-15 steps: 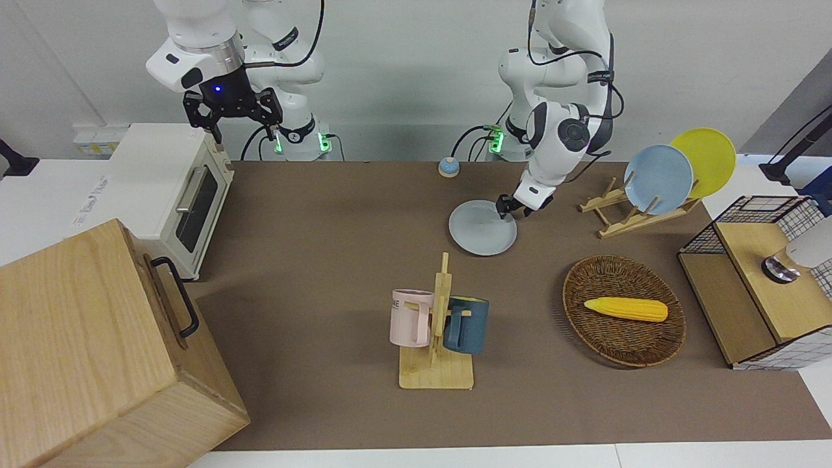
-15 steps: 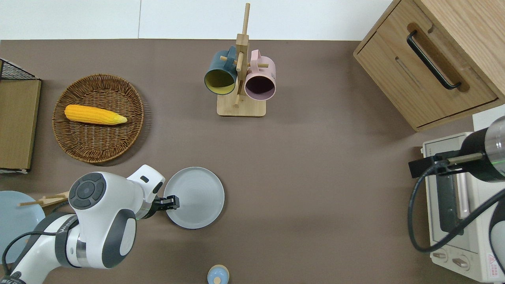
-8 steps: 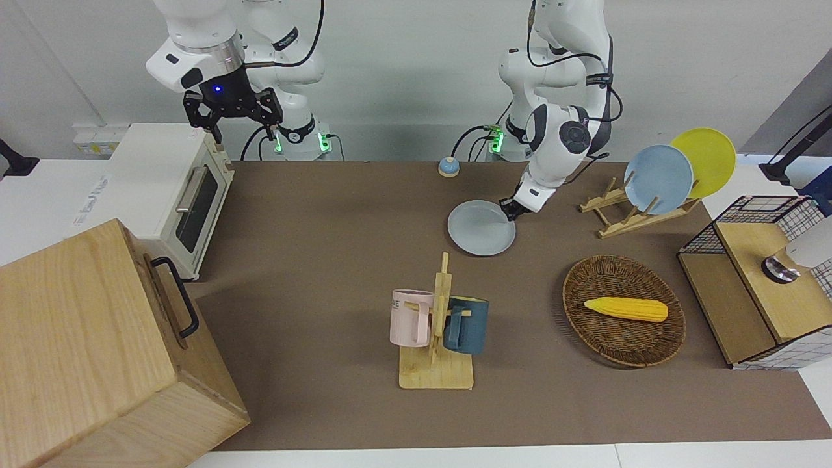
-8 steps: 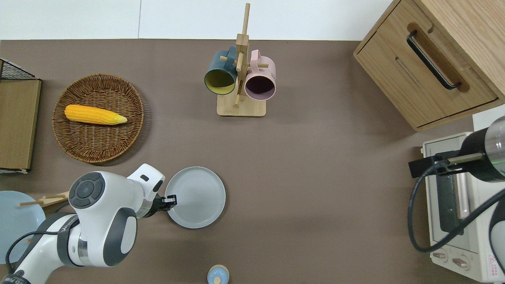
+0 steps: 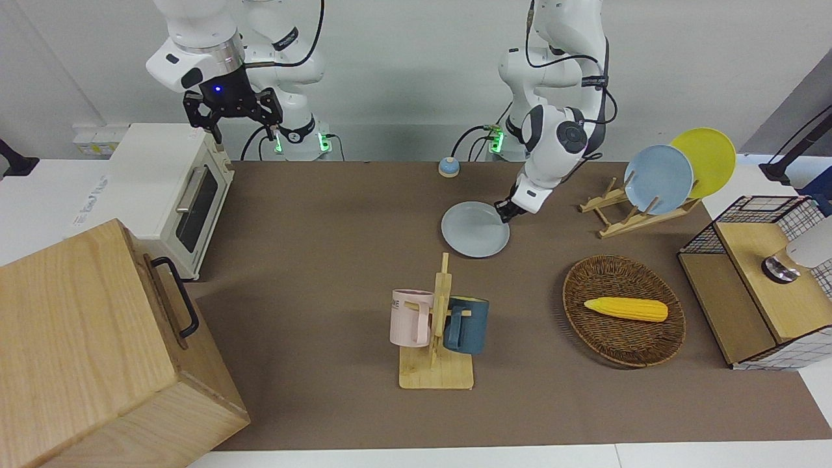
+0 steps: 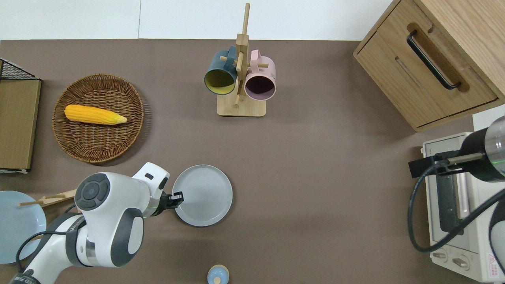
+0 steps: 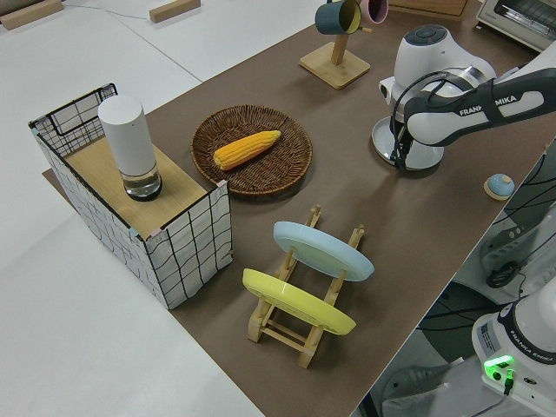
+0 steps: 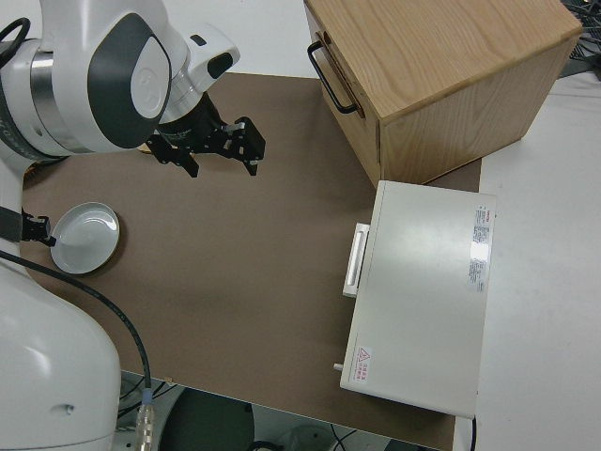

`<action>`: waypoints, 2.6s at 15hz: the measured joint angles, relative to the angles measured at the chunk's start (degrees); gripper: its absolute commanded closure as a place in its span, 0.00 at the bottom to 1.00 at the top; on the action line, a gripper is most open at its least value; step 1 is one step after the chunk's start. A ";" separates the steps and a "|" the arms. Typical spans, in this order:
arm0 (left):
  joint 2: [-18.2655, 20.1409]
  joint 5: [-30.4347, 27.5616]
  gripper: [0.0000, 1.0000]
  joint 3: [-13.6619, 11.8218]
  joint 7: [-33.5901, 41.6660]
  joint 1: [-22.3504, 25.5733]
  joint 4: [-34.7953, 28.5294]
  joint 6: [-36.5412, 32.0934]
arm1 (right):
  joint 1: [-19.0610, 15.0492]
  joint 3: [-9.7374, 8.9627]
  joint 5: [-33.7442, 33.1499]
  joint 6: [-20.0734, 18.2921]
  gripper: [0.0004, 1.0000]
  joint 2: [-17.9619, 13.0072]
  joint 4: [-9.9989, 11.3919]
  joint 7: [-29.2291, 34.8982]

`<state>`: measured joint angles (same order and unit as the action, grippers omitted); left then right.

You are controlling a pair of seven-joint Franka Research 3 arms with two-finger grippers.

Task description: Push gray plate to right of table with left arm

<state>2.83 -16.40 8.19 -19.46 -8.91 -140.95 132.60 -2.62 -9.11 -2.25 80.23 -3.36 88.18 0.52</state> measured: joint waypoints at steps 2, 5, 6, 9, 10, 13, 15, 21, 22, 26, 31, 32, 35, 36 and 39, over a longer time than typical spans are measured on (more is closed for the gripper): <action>-0.47 -0.09 1.00 0.21 -4.97 -3.43 0.16 2.23 | 0.00 0.00 0.00 0.00 0.00 0.00 0.00 0.00; -1.53 -0.61 1.00 0.28 -10.73 -7.97 1.00 4.28 | 0.00 0.00 0.00 0.00 0.00 0.00 0.00 0.00; -2.29 -1.85 1.00 0.31 -12.68 -10.10 1.58 5.36 | 0.00 0.00 0.00 0.00 0.00 0.00 0.00 0.00; -3.87 -5.06 1.00 0.80 -16.45 -14.11 2.89 7.40 | 0.00 0.00 0.00 0.00 0.00 0.00 0.00 0.00; -4.43 -5.30 1.00 1.76 -18.23 -14.67 3.63 7.68 | 0.00 0.00 0.00 0.00 0.00 0.00 0.00 0.00; -7.58 -5.38 1.00 8.03 -25.89 -14.90 6.52 10.64 | 0.00 0.00 0.00 0.00 0.00 0.00 0.00 0.00; -9.92 -5.43 1.00 11.47 -29.75 -14.96 8.63 13.40 | 0.00 0.00 0.00 0.00 0.00 0.00 0.00 0.00; -13.85 -5.44 0.03 13.50 -32.94 -17.73 13.37 14.20 | 0.00 0.00 0.00 0.00 0.00 0.00 0.00 0.00; -14.02 -5.44 0.00 13.59 -33.26 -18.09 13.99 14.23 | 0.00 0.00 0.00 0.00 0.00 0.00 0.00 0.00; -14.60 -3.73 0.00 13.31 -33.36 -18.49 15.37 13.87 | 0.00 0.00 0.00 0.00 0.00 0.00 0.00 0.00; -12.28 11.19 0.00 6.17 -32.68 -18.23 17.50 2.25 | 0.00 0.00 0.00 0.00 0.00 0.00 0.00 0.00; -11.25 12.46 0.00 4.14 -30.87 -17.98 17.79 0.16 | 0.00 0.00 0.00 0.00 0.00 0.00 0.00 0.00; -6.90 13.30 0.00 -1.59 -18.16 -14.98 18.16 -6.41 | 0.00 0.00 0.00 0.00 0.00 0.00 0.00 0.00; -5.25 13.37 0.00 -3.04 -13.21 -13.18 18.28 -8.73 | 0.00 0.00 0.00 0.00 0.00 0.00 0.00 0.00; -0.02 13.41 0.00 -5.70 0.87 -6.42 18.44 -15.15 | 0.00 0.00 0.00 0.00 0.00 0.00 0.00 0.00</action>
<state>2.81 -2.99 2.49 -18.59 -15.33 -122.52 117.45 -2.62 -9.11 -2.25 80.23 -3.36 88.18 0.52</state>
